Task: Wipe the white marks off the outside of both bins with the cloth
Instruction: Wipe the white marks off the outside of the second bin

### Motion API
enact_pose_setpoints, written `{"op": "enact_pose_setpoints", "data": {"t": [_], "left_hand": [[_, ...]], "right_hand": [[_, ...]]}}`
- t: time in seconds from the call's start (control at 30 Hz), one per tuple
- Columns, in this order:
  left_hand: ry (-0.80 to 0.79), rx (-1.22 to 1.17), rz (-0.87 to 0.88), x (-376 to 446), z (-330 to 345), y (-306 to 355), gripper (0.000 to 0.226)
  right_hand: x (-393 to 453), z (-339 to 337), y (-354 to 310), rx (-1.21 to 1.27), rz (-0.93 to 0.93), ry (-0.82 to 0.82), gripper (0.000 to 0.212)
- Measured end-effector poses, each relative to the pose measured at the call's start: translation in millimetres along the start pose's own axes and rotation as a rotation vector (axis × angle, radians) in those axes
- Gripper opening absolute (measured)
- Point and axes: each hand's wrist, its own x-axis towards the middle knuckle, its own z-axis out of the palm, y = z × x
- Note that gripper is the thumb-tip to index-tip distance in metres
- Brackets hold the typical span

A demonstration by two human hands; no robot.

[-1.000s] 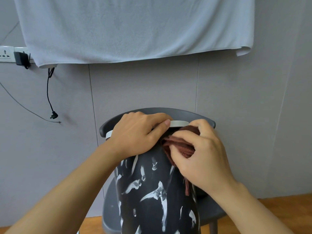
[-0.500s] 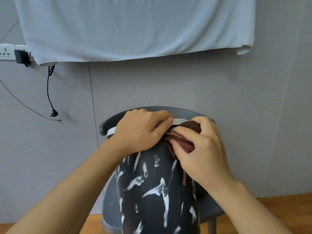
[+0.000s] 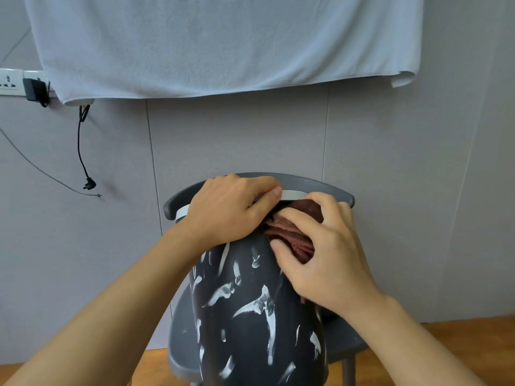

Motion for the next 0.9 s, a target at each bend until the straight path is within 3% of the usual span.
{"op": "enact_pose_setpoints", "data": {"t": [0.17, 0.33, 0.53, 0.73, 0.9], "left_hand": [[0.012, 0.006, -0.003, 0.0, 2.2, -0.4, 0.042], [0.015, 0.001, -0.012, -0.3, 2.9, -2.6, 0.042], [0.022, -0.015, -0.033, -1.5, 1.4, -12.0, 0.042], [0.035, -0.016, 0.001, -1.9, 3.0, -4.5, 0.038], [0.027, -0.024, 0.003, -0.9, 3.0, -5.3, 0.038]], "right_hand": [[-1.2, 6.5, -9.8, 0.05, 0.126, 0.058, 0.044], [4.9, 11.2, -12.5, 0.092, 0.173, 0.095, 0.027], [-4.1, -4.2, -10.1, 0.001, -0.1, -0.177, 0.019], [13.9, 2.1, -9.6, -0.001, -0.041, 0.051, 0.02], [-3.9, -7.2, -2.8, 0.045, -0.243, -0.185, 0.016]]}}
